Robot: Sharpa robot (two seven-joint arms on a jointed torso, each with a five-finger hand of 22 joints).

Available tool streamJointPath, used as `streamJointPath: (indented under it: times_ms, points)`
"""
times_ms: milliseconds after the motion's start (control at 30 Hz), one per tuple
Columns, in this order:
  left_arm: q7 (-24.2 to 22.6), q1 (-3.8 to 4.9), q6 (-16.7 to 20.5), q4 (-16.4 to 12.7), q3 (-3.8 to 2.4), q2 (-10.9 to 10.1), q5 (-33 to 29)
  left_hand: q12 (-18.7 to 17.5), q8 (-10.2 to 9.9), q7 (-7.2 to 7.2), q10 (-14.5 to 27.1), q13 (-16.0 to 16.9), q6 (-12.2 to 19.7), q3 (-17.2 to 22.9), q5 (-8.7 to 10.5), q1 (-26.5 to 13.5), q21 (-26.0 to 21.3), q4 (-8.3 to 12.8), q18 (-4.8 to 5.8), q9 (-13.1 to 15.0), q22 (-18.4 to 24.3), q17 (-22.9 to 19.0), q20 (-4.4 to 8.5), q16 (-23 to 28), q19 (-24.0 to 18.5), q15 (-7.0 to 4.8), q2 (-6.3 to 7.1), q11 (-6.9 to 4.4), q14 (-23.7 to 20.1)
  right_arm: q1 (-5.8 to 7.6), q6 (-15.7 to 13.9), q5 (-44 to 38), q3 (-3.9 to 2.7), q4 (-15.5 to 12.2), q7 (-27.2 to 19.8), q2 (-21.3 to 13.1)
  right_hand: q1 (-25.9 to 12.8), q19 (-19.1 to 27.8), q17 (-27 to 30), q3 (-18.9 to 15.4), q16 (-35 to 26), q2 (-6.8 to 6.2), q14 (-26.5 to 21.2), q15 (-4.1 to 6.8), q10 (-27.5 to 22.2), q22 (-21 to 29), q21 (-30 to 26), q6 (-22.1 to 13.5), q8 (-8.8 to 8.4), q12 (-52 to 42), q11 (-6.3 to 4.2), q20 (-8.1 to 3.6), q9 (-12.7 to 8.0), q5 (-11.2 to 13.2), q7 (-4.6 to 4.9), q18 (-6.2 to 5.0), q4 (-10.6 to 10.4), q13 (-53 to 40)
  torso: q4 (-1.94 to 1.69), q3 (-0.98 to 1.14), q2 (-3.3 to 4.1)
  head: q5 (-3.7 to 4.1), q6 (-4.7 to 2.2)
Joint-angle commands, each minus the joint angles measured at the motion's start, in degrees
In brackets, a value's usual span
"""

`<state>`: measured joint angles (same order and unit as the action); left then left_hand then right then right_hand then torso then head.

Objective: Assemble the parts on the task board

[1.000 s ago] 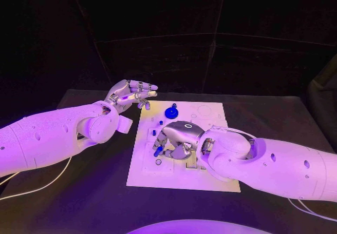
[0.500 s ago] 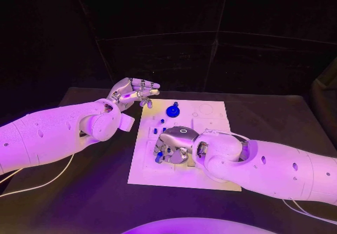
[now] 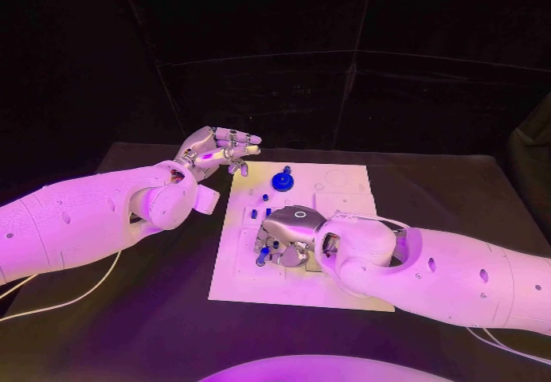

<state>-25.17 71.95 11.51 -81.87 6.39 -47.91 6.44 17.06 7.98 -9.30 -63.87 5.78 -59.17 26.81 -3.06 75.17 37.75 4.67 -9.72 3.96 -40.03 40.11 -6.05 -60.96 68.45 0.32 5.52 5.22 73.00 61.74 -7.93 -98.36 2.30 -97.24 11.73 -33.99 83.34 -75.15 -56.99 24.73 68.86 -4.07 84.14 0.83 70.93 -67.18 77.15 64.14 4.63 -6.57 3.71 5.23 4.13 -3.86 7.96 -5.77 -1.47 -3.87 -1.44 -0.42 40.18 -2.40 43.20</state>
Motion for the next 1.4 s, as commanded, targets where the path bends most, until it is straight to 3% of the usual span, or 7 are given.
streamJointPath:
  times_ms: [33,433,833,900,1000,1133,1400]
  points:
    - [-0.15,0.09,-0.63,-0.03,-0.04,0.01,-0.22,0.26,0.16,-0.20,0.39,0.06,0.08,-0.12,0.15,-0.02,-0.39,0.26,-0.74,-0.08,0.06,-0.05,-0.05,0.31,-0.38,0.06,-0.44,-0.06,-0.41,0.06,2.08,-2.01,0.02,-0.13,1.12,0.23,-0.61,0.11,0.02,0.45,0.15,0.00,0.71,-0.20,-0.01,-0.01,0.23,0.28,0.24,0.25,0.32,0.36,0.06,0.02,0.23,0.72,-0.02,-0.07,-0.03,-0.04,0.01,0.01,0.07]
    - [-0.08,0.09,-0.68,-0.02,-0.04,-0.04,-0.22,0.26,0.16,-0.20,0.39,0.06,0.08,-0.12,0.15,-0.02,-0.39,0.26,-0.74,-0.08,0.06,-0.05,-0.05,0.31,-0.38,0.06,-0.44,-0.06,-0.41,0.03,3.29,-3.33,0.07,-0.02,1.48,1.39,-1.33,0.29,0.18,0.35,0.09,-0.43,0.63,-0.26,-0.08,0.13,0.14,0.10,0.01,0.65,0.36,0.42,0.00,0.17,0.24,0.68,-0.06,-0.06,-0.02,-0.07,-0.02,0.03,0.32]
    - [-0.01,0.10,-0.74,0.07,-0.04,-0.07,-0.22,0.26,0.16,-0.20,0.39,0.06,0.08,-0.12,0.15,-0.02,-0.39,0.26,-0.74,-0.08,0.06,-0.05,-0.05,0.31,-0.38,0.06,-0.44,-0.06,-0.41,0.02,1.13,-4.17,0.20,-0.07,1.45,1.76,-3.70,2.78,2.13,-0.32,-1.11,-2.75,-0.09,-1.46,-5.09,3.33,-1.84,-3.06,-1.10,2.99,1.69,1.23,-0.41,-0.52,1.26,0.04,-0.42,0.35,-0.05,-0.05,-0.02,0.08,0.33]
    - [0.01,0.10,-0.76,0.08,-0.04,-0.07,-0.22,0.26,0.16,-0.20,0.39,0.06,0.08,-0.12,0.15,-0.02,-0.39,0.26,-0.74,-0.08,0.06,-0.05,-0.05,0.31,-0.38,0.06,-0.44,-0.06,-0.41,0.02,0.47,-4.24,0.22,-0.08,1.30,1.77,-4.80,5.48,5.66,-1.57,-3.63,-4.12,-1.41,-2.16,-9.02,6.98,-4.21,-5.94,-1.14,2.93,2.58,1.89,-0.53,-1.16,1.88,-0.71,-0.66,0.32,-0.04,-0.06,-0.03,0.08,0.32]
    - [0.06,0.10,-0.81,0.09,-0.04,-0.07,-0.22,0.26,0.16,-0.20,0.39,0.06,0.08,-0.12,0.15,-0.02,-0.39,0.26,-0.74,-0.08,0.06,-0.05,-0.05,0.31,-0.38,0.06,-0.44,-0.06,-0.41,0.02,-0.58,-4.19,0.24,-0.15,0.97,1.73,-5.62,7.39,8.22,-4.13,-5.39,-5.04,-2.48,-2.33,-12.40,9.66,-6.17,-9.78,-1.12,2.55,2.81,2.33,-0.47,-2.42,1.54,-1.31,-0.80,0.20,-0.03,-0.06,0.00,0.09,0.26]
    - [0.12,0.10,-0.85,0.09,-0.04,-0.08,-0.22,0.26,0.16,-0.20,0.39,0.06,0.08,-0.12,0.15,-0.02,-0.39,0.26,-0.74,-0.08,0.06,-0.05,-0.05,0.31,-0.38,0.06,-0.44,-0.06,-0.41,0.02,-1.80,-3.97,0.25,-0.36,0.57,1.46,-5.76,7.66,8.81,-7.43,-5.61,-5.06,-2.68,-2.45,-13.98,10.36,-6.85,-11.57,-0.94,1.42,2.86,2.44,-0.33,-3.39,0.99,-1.45,-0.98,0.02,-0.03,-0.04,-0.01,0.10,0.27]
    - [0.17,0.10,-0.85,0.06,-0.03,-0.33,-0.22,0.26,0.16,-0.20,0.39,0.06,0.08,-0.12,0.15,-0.02,-0.39,0.26,-0.74,-0.08,0.06,-0.05,-0.05,0.31,-0.38,0.06,-0.44,-0.06,-0.41,-0.01,-6.45,-2.15,0.28,-2.65,-0.78,-2.01,-5.50,7.11,8.89,-12.04,-5.27,-4.43,-2.38,-2.21,-14.39,10.32,-6.98,-11.34,-0.71,-1.03,2.66,2.34,-0.15,-4.31,1.29,-1.36,-1.57,-0.08,0.00,-0.01,-0.06,0.43,0.03]
